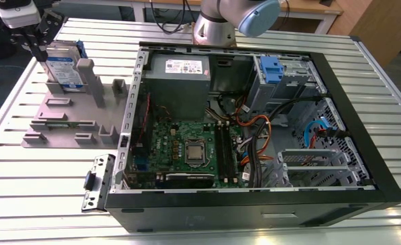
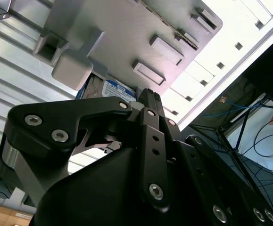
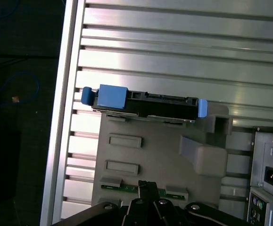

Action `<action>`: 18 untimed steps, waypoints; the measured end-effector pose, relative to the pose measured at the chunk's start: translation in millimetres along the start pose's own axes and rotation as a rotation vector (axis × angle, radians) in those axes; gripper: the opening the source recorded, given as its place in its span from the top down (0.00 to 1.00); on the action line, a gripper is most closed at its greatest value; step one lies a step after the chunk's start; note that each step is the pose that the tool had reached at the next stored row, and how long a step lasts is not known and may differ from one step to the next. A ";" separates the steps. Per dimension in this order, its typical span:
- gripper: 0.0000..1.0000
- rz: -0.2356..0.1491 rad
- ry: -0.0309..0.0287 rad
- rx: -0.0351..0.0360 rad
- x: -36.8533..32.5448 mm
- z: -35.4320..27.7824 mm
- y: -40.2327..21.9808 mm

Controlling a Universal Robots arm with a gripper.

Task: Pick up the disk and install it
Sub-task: 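Pick up the disk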

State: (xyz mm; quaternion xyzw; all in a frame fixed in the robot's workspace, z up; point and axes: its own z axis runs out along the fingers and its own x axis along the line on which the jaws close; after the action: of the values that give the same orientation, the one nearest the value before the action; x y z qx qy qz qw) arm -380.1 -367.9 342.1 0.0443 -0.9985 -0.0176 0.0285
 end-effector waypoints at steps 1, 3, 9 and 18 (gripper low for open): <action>0.90 -0.001 0.0001 0.0001 0.0 0.0 0.0; 0.90 -0.004 0.0002 0.0003 0.0 0.0 0.0; 0.90 -0.016 0.0007 0.0009 0.0 0.0 0.0; 0.90 -0.032 0.0012 0.0018 0.0 0.0 0.0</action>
State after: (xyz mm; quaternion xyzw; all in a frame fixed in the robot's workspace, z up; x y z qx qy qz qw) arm -380.1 -367.9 342.2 0.0603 -0.9976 -0.0172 0.0288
